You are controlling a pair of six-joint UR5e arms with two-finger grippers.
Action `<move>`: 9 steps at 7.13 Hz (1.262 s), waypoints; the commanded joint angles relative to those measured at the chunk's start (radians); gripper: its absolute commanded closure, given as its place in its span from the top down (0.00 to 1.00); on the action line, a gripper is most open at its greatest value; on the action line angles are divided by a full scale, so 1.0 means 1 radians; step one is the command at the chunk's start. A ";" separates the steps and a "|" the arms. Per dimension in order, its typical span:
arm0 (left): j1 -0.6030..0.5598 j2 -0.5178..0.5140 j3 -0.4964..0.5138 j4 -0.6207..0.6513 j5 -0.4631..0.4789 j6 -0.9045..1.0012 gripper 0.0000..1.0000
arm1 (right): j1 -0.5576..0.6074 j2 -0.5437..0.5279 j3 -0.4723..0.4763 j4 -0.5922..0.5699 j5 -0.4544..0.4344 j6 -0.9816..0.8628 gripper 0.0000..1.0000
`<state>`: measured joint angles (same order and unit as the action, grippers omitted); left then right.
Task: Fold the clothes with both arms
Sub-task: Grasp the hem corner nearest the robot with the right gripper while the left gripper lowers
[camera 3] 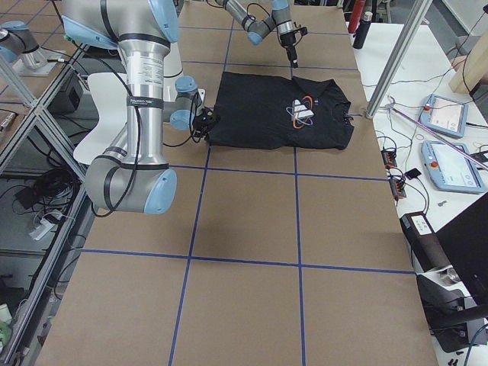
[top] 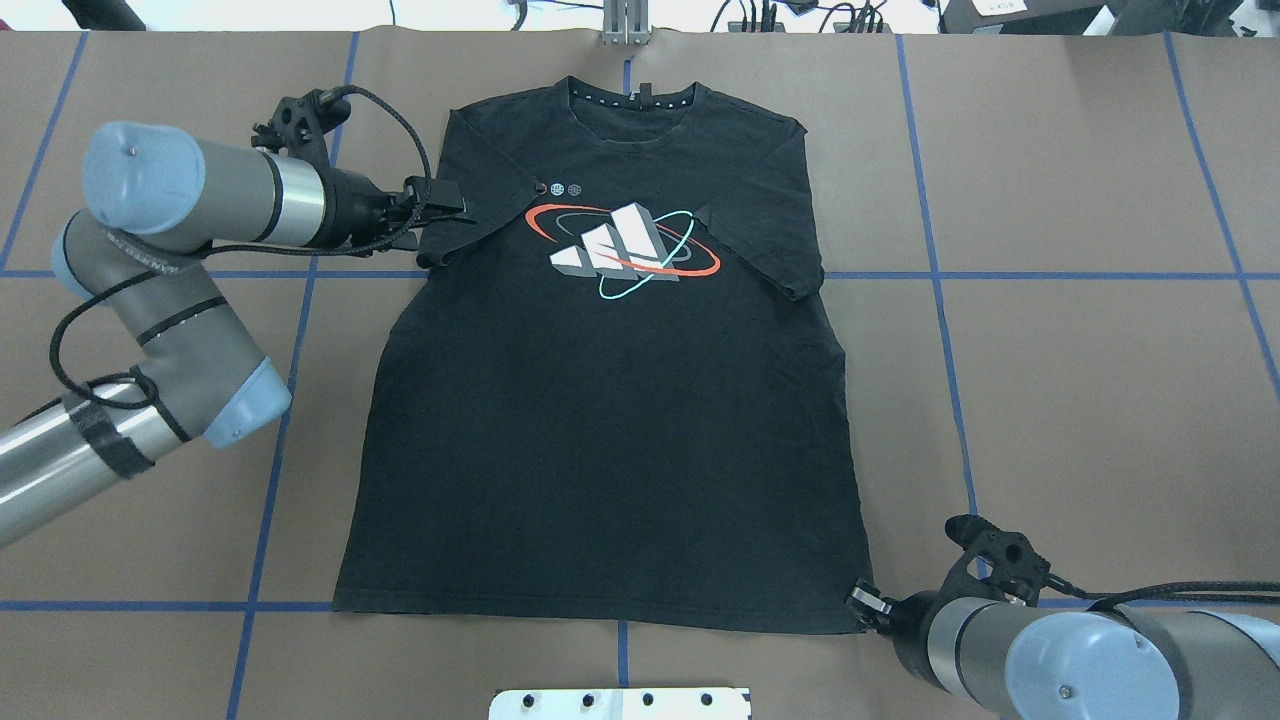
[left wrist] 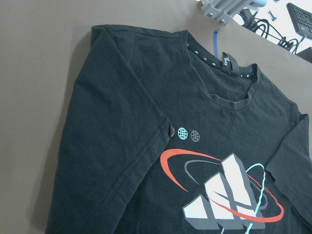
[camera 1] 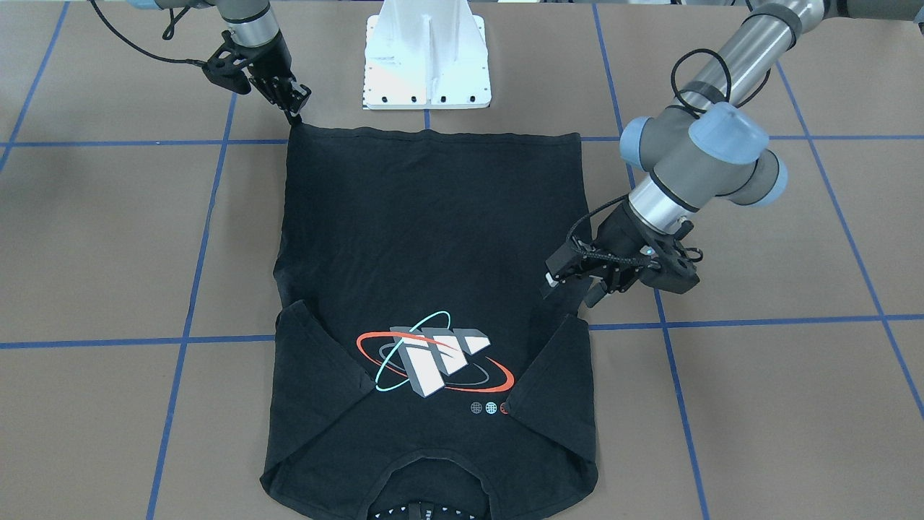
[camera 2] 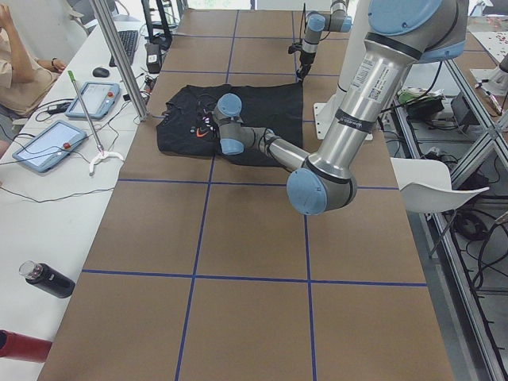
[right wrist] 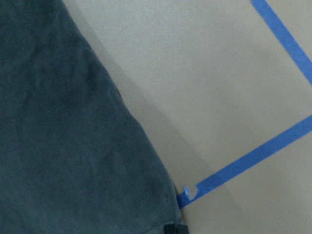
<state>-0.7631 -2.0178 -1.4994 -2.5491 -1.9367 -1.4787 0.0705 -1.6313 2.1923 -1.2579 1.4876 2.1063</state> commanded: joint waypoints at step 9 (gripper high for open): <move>0.501 0.481 -0.616 0.552 0.303 -0.201 0.90 | 0.021 -0.033 0.026 0.000 0.039 -0.002 0.00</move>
<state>-0.2888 -1.5510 -2.1136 -1.9983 -1.6339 -1.6635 0.0920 -1.6640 2.2182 -1.2579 1.5264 2.1046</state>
